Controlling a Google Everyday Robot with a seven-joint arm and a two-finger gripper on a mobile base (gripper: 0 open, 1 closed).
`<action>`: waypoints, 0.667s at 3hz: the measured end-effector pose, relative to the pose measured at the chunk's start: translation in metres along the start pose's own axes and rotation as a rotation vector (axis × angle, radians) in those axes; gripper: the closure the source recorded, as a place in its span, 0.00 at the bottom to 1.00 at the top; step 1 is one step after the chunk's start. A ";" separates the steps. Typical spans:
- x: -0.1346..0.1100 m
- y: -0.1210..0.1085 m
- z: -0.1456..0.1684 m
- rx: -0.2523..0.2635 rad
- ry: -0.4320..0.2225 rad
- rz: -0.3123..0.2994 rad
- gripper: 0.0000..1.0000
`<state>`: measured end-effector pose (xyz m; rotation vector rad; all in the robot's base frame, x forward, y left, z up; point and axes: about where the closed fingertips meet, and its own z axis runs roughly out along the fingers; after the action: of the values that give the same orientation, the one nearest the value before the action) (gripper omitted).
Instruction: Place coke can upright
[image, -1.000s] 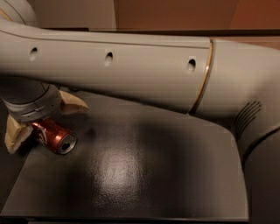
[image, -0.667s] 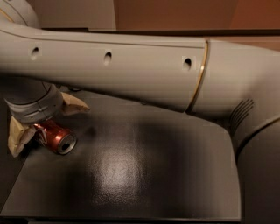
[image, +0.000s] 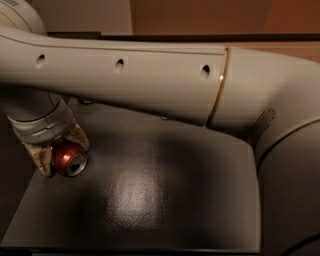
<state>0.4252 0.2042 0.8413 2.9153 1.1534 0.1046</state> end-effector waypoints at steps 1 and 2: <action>-0.003 0.000 0.003 0.001 -0.012 -0.009 0.64; -0.003 -0.004 -0.007 0.022 0.020 0.020 0.87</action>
Offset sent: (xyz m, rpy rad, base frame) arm -0.0117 -0.0007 0.0198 0.0647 -0.0010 -0.0582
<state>0.4194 0.2047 0.8480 2.9521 1.1355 0.1216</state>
